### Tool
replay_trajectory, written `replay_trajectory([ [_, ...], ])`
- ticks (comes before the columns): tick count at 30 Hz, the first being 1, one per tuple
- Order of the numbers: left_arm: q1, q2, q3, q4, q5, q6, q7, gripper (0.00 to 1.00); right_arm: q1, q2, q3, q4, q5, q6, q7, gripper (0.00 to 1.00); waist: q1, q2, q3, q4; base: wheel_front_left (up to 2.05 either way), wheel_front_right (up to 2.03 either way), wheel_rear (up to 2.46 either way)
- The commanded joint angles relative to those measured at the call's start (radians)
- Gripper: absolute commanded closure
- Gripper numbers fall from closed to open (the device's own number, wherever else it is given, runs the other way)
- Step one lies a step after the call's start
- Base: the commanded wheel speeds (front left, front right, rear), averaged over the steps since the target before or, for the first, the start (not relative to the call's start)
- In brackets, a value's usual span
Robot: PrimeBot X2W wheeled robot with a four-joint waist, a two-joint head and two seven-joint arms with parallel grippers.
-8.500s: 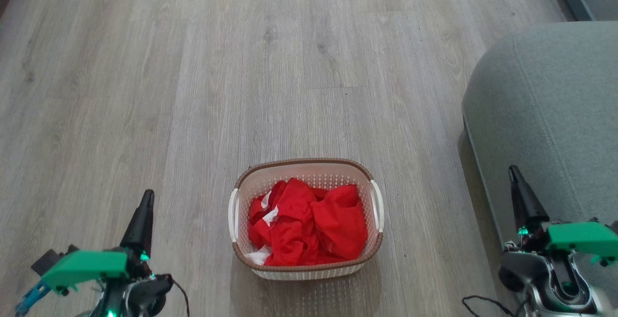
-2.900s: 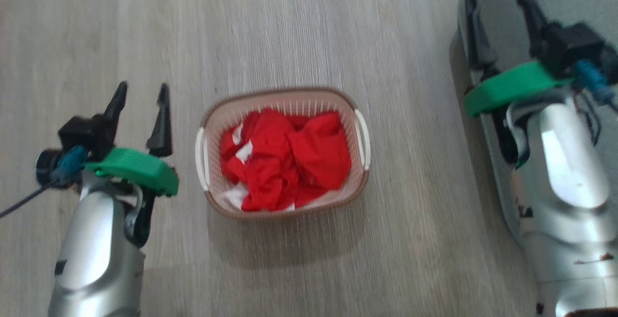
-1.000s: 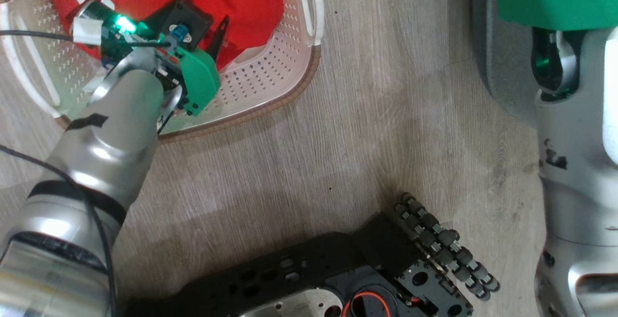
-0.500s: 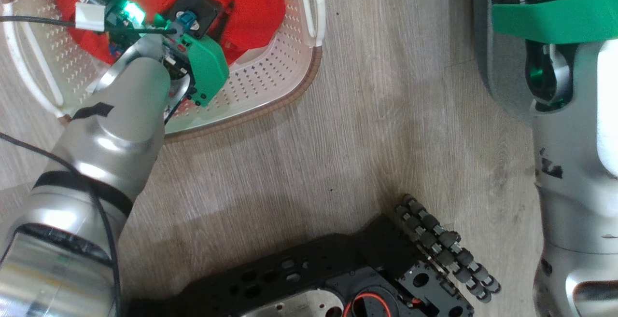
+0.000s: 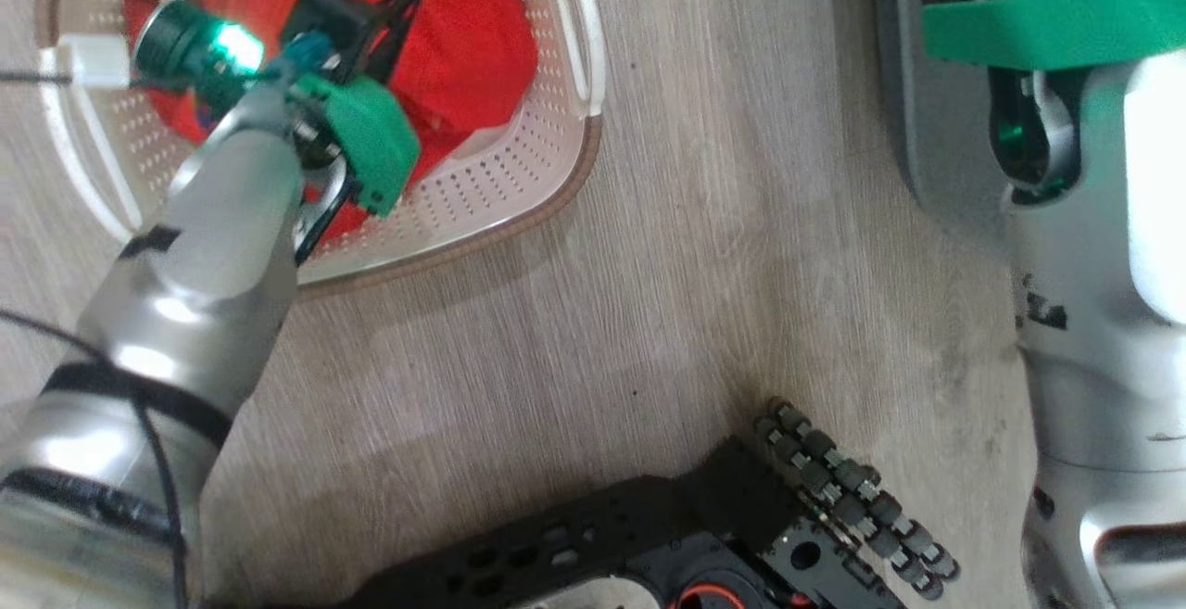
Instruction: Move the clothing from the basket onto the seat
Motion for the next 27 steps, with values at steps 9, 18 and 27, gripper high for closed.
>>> replay_trajectory([
  [9,0.171,0.032,0.098,-0.132,-0.078,-0.001,-0.005,1.0,0.04,0.012,0.029,0.064,-0.033,0.0,-0.006,0.0,0.0,0.0,-0.21,0.069,0.0,0.0,0.0],
  [18,0.341,0.028,0.262,-0.283,-0.07,-0.001,-0.005,1.0,0.111,0.012,0.036,0.159,-0.059,0.0,-0.006,0.0,0.0,0.0,-0.415,0.141,0.0,0.0,0.0],
  [27,0.522,-0.018,0.468,-0.42,-0.016,-0.001,-0.005,0.0,0.198,0.012,0.03,0.227,-0.062,0.0,-0.006,0.0,0.0,0.0,-0.598,0.194,0.0,0.0,0.0],
])
